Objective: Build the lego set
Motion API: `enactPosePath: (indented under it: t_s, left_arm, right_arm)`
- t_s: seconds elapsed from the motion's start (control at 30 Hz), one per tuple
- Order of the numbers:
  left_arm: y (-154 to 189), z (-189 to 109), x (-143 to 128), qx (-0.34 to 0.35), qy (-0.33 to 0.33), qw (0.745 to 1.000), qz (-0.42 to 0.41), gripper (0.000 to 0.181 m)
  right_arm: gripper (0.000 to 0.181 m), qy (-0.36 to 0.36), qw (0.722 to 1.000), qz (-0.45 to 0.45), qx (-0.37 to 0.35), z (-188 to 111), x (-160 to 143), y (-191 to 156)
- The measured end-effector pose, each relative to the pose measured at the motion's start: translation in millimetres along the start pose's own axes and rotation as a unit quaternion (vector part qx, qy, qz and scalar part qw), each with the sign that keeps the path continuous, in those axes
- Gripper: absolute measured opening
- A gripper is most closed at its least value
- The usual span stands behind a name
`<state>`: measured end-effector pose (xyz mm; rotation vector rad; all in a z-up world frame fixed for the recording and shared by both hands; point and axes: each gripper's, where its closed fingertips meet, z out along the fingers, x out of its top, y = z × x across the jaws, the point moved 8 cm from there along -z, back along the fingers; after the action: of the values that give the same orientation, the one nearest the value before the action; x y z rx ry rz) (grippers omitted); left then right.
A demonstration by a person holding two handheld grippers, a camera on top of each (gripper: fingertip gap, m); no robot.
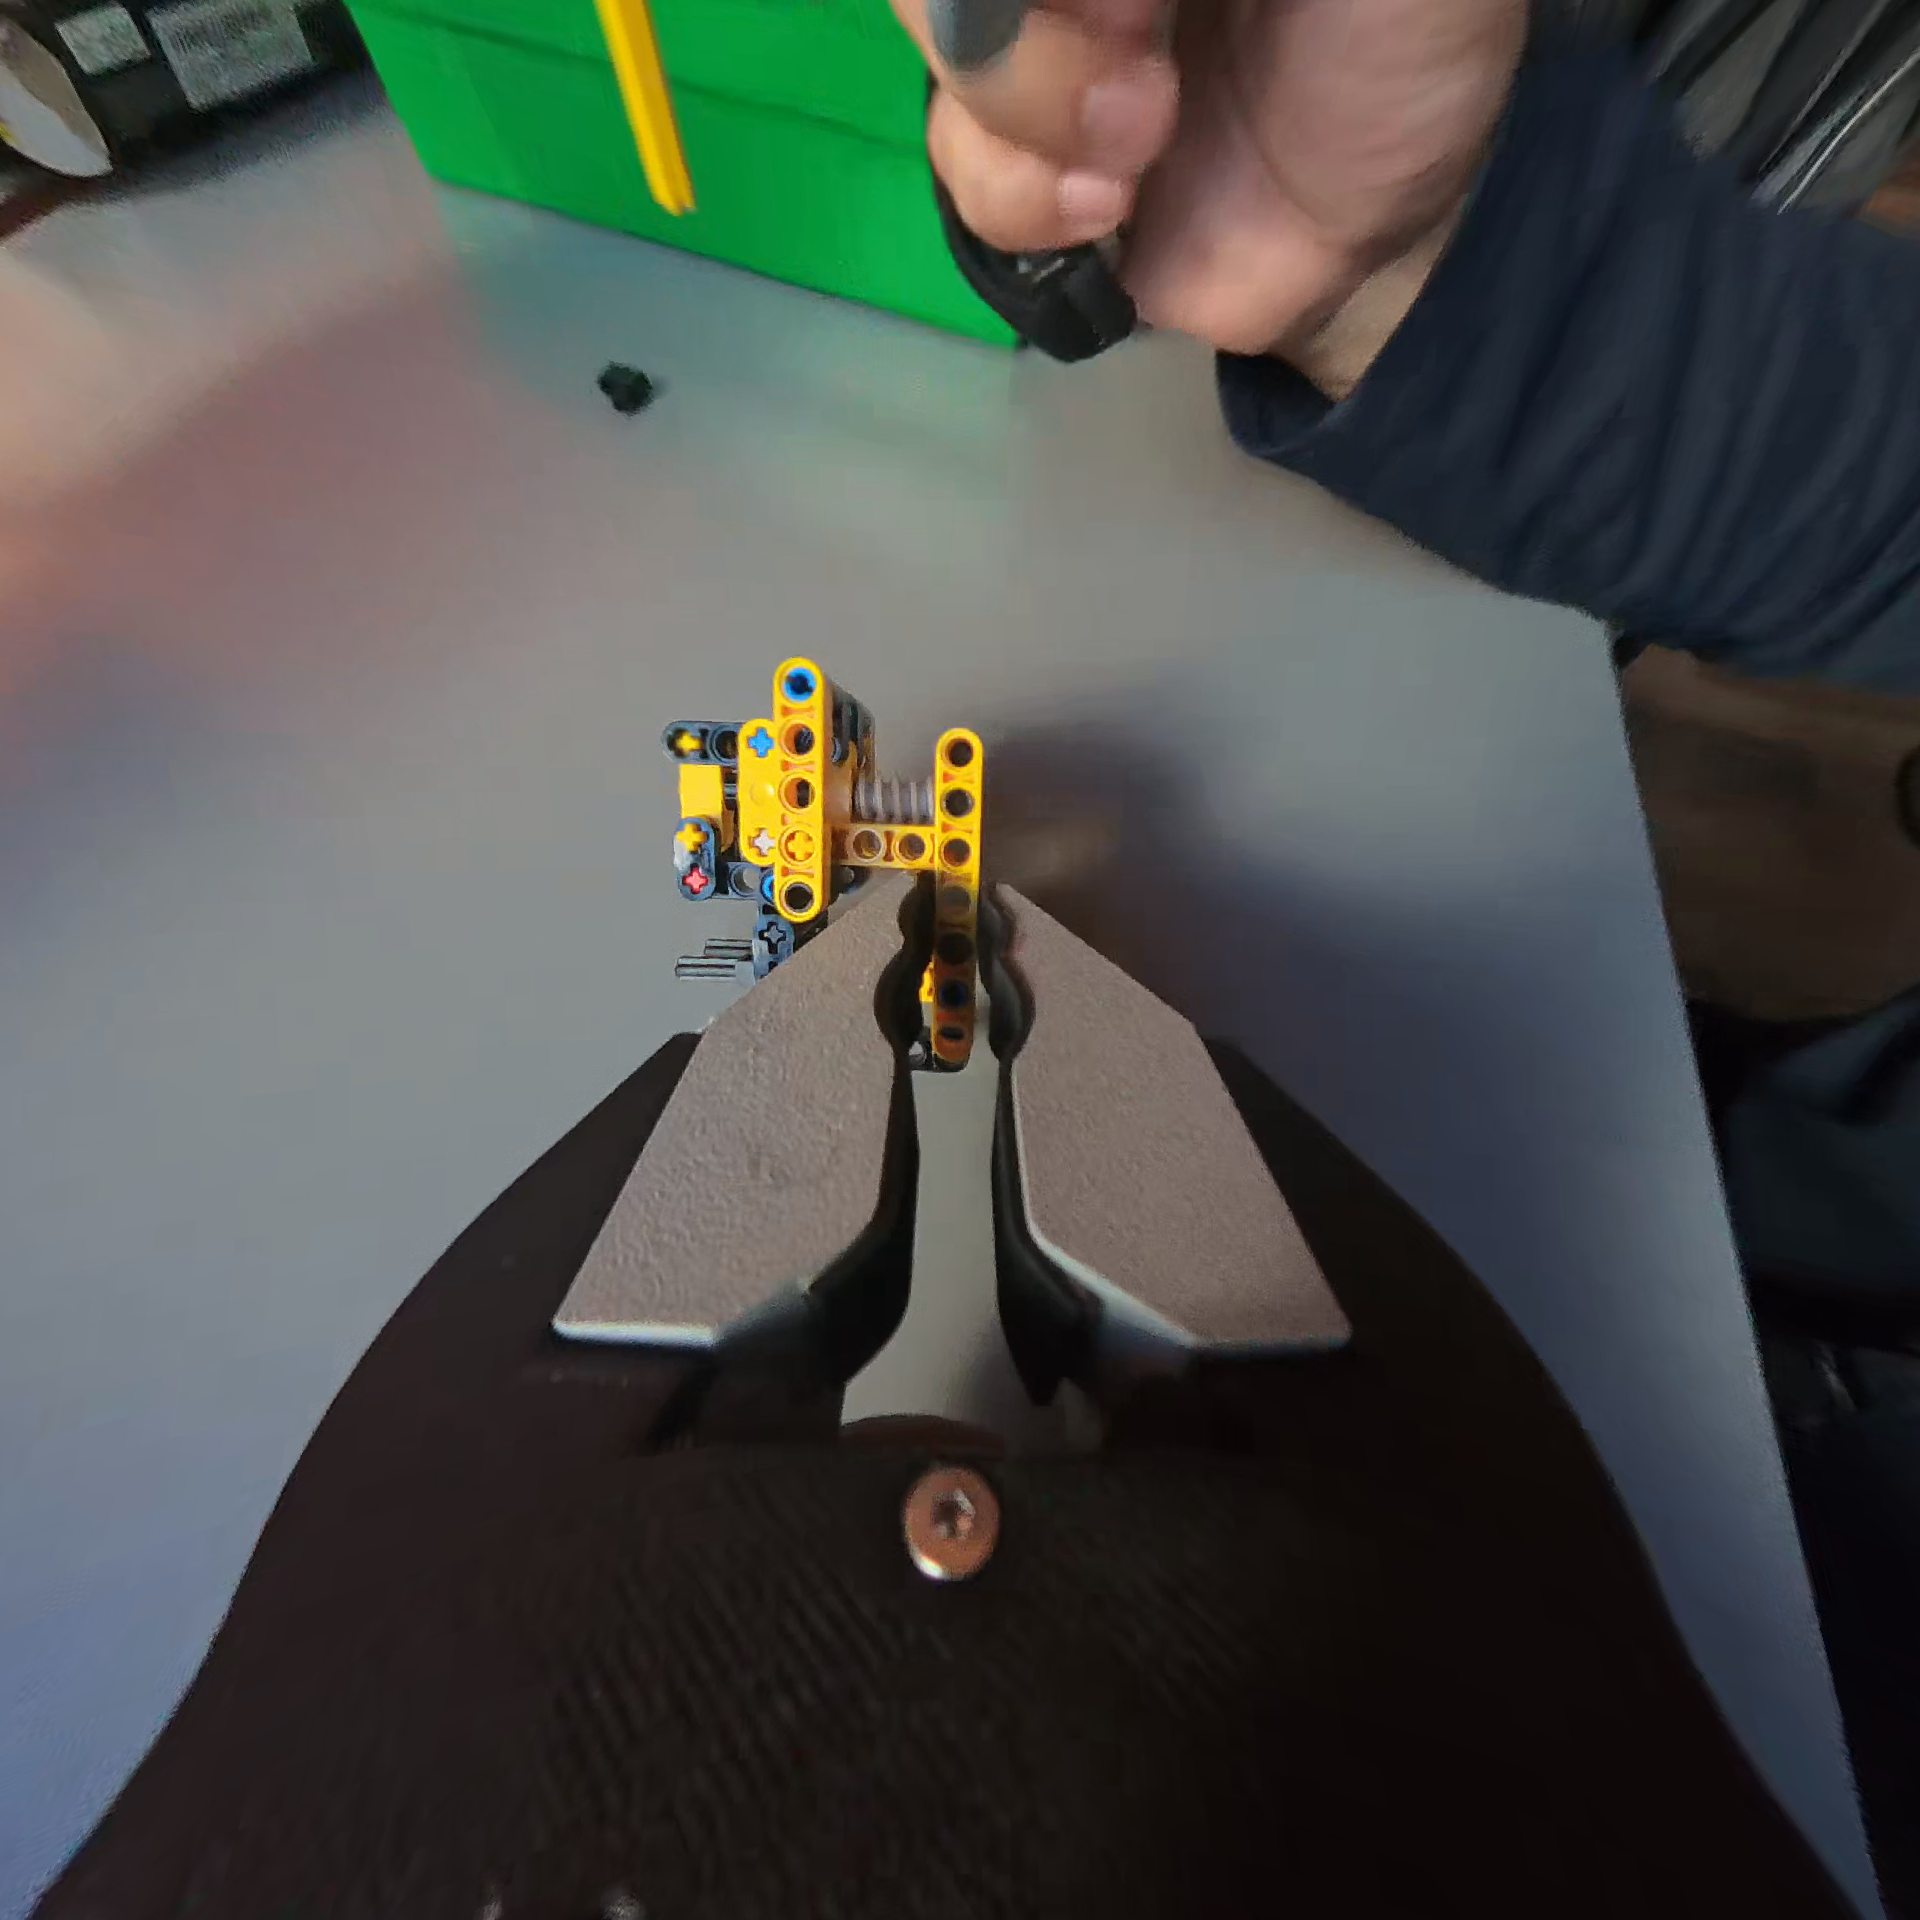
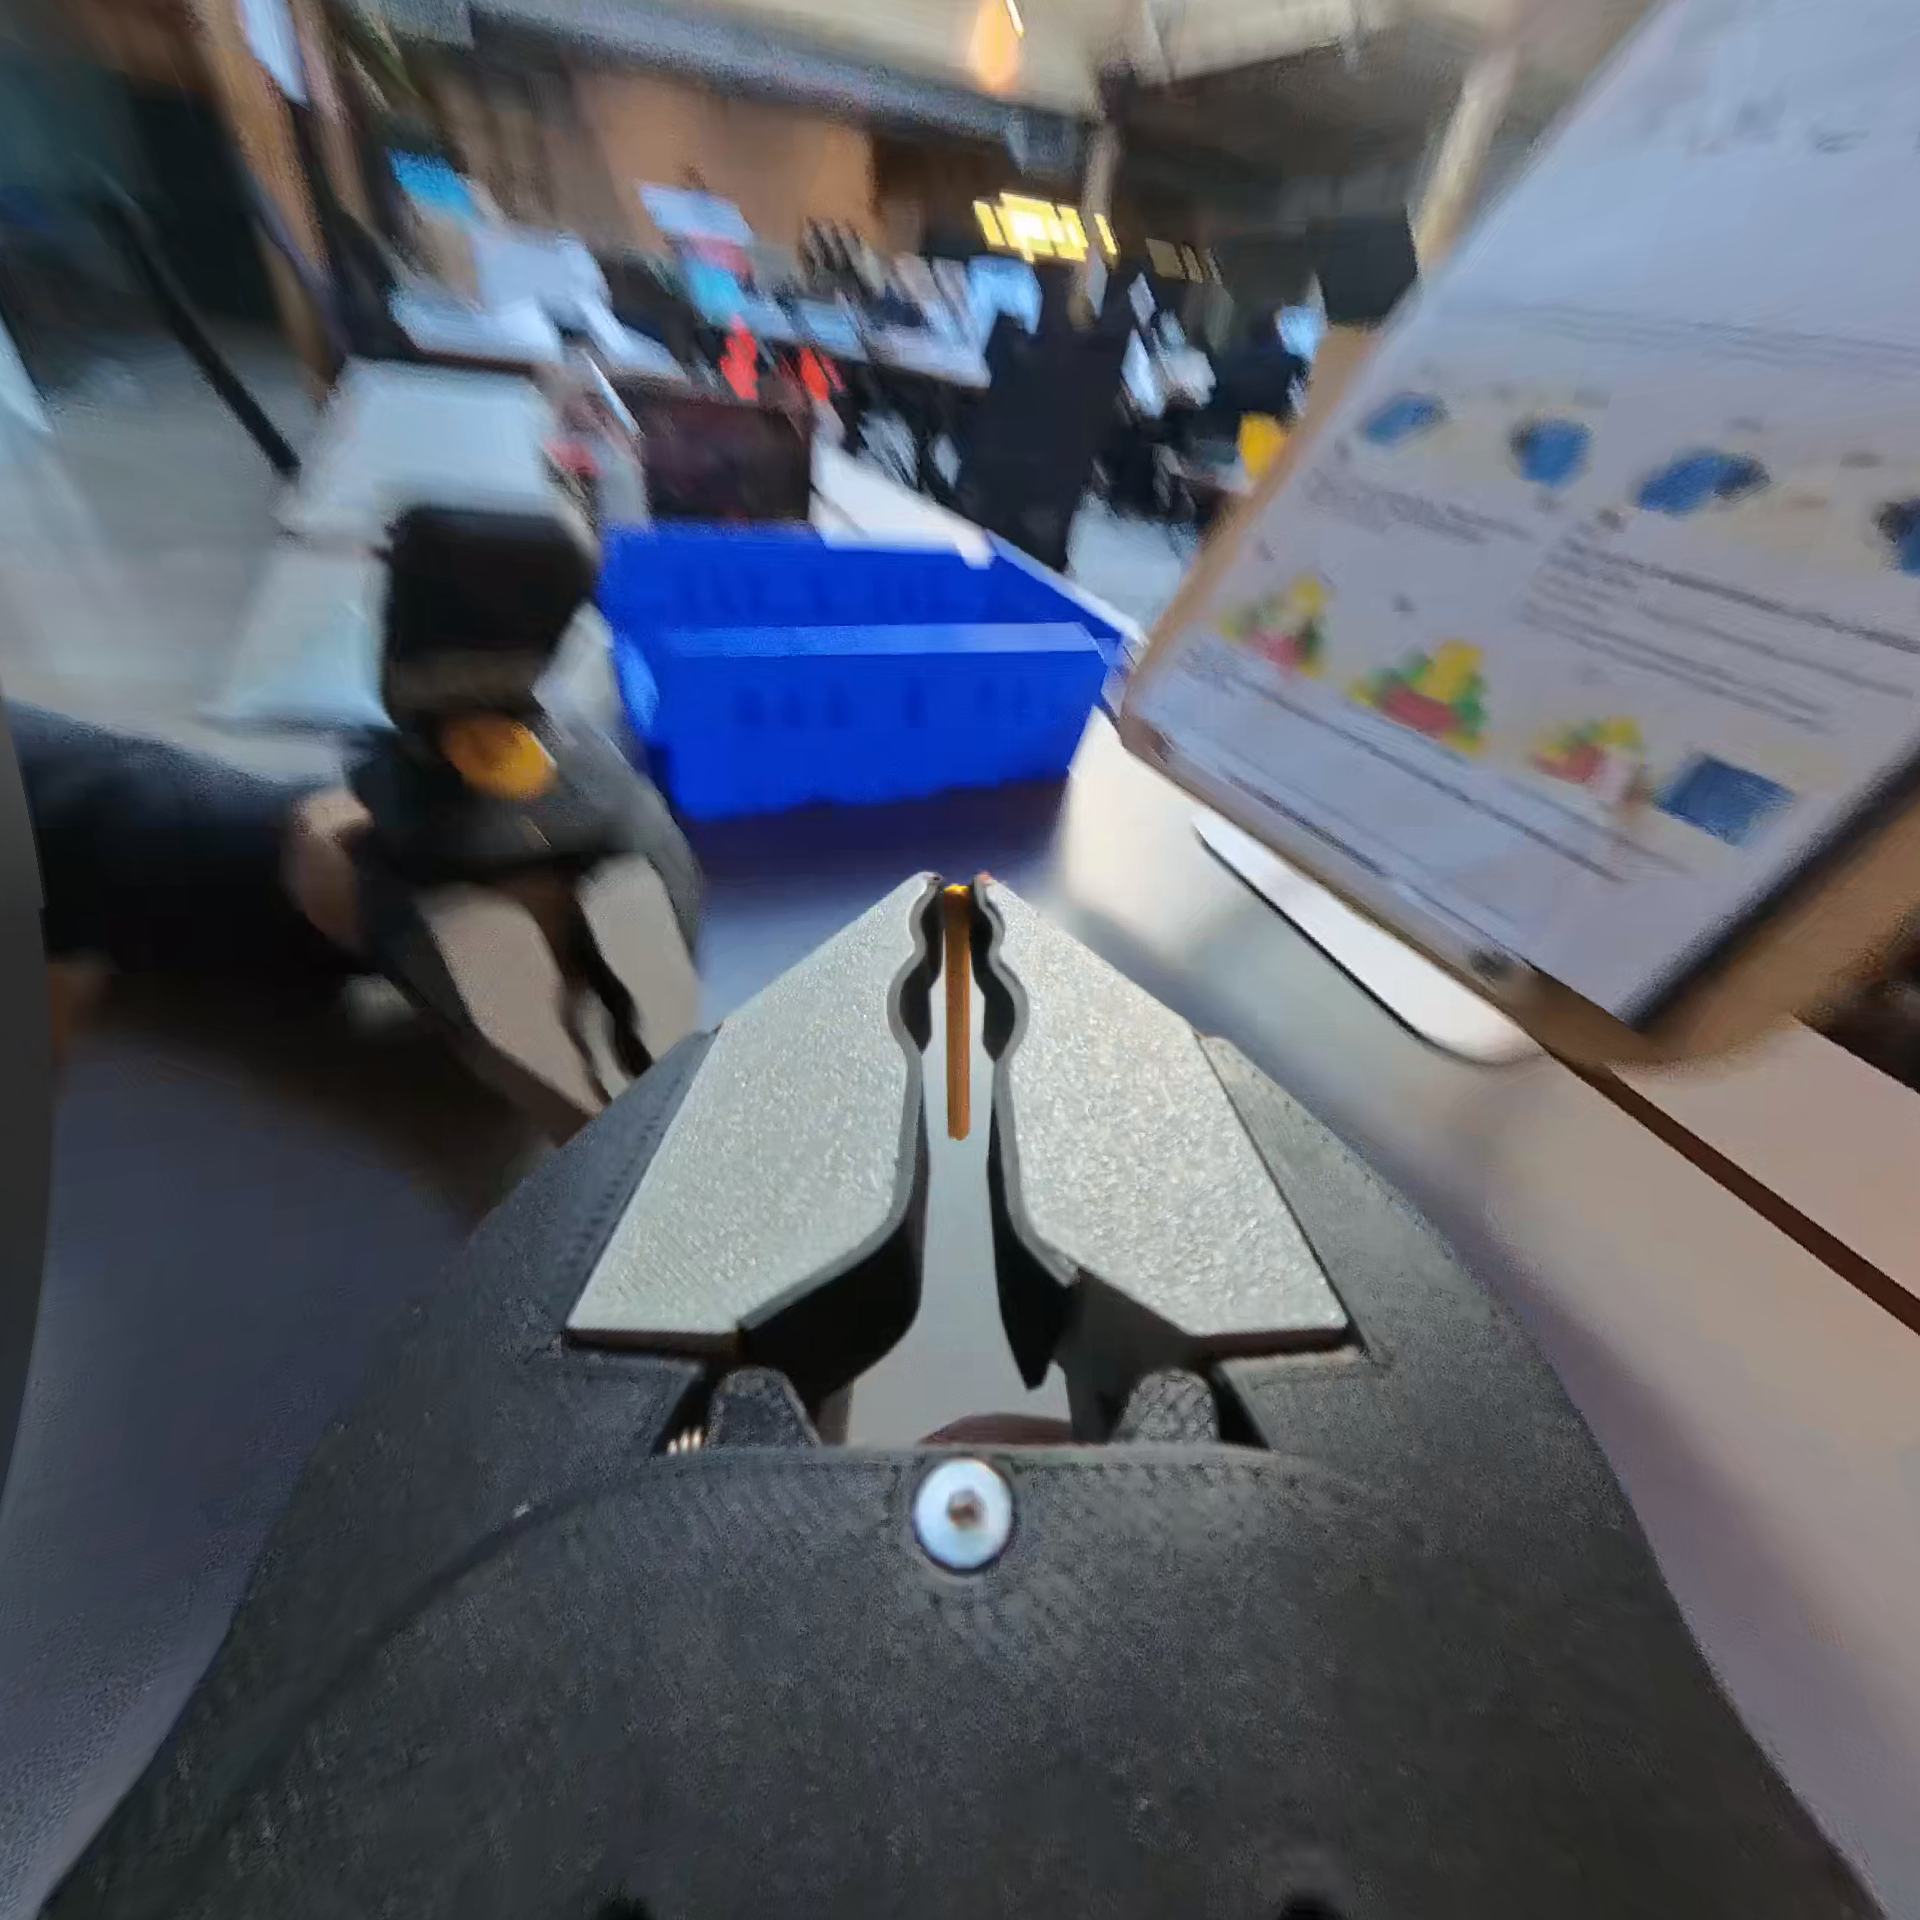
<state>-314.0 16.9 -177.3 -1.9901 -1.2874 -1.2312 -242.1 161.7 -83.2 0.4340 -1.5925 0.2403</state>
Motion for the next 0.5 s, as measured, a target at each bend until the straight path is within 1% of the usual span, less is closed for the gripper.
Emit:
enactPosePath:
  t_s: [0.03, 0.07, 0.1, 0.17, 0.23, 0.27, 0.3, 0.33, 0.37, 0.43, 0.5]
  left_arm:
    - [-1.6, -4.4, 1.2, -0.009, 0.020, 1.000, -0.009, 0.004]
    - [-4.6, -7.9, 1.8, -0.010, 0.034, 0.999, -0.020, 0.004]
    - [-8.3, -10.4, 1.7, -0.010, 0.042, 0.999, -0.034, 0.004]
    - [-13.6, -13.6, 2.0, -0.026, 0.057, 0.996, -0.062, 0.004]
    - [-18.2, -15.7, 2.0, -0.029, 0.067, 0.994, -0.084, 0.004]
    - [-18.9, -16.3, 2.0, -0.034, 0.071, 0.993, -0.089, 0.004]
    - [-19.5, -16.9, 2.0, -0.035, 0.074, 0.992, -0.092, 0.004]
    - [-20.1, -17.2, 1.9, -0.034, 0.075, 0.992, -0.094, 0.004]
    - [-20.2, -17.5, 1.9, -0.034, 0.076, 0.992, -0.094, 0.004]
    - [-19.4, -17.6, 1.8, -0.042, 0.076, 0.992, -0.093, 0.004]
    - [-20.2, -17.6, 1.7, -0.041, 0.077, 0.992, -0.096, 0.004]
  right_arm:
    - [0.001, -0.050, 0.998, -0.013, -0.036, -8.7, -9.7, 9.9]
    - [0.005, -0.107, 0.992, -0.020, -0.067, -15.2, -21.9, 18.5]
    - [0.013, -0.159, 0.985, -0.014, -0.062, -18.1, -34.7, 20.8]
    - [0.017, -0.248, 0.968, 0.042, -0.014, -16.6, -64.0, 17.2]
    - [0.025, -0.319, 0.944, 0.081, -0.002, -11.8, -94.4, 14.8]
    - [0.029, -0.358, 0.930, 0.085, 0.013, -9.4, -106.6, 12.0]
    - [0.027, -0.379, 0.923, 0.071, 0.009, -7.2, -112.0, 11.6]
    - [0.030, -0.371, 0.927, 0.048, -0.004, -5.4, -110.5, 11.8]
    - [0.028, -0.352, 0.935, 0.035, -0.004, -4.5, -105.2, 9.8]
    - [0.030, -0.306, 0.950, 0.047, 0.027, -3.4, -94.9, 3.1]
    - [0.032, -0.268, 0.960, 0.060, 0.063, -2.2, -87.2, -3.8]
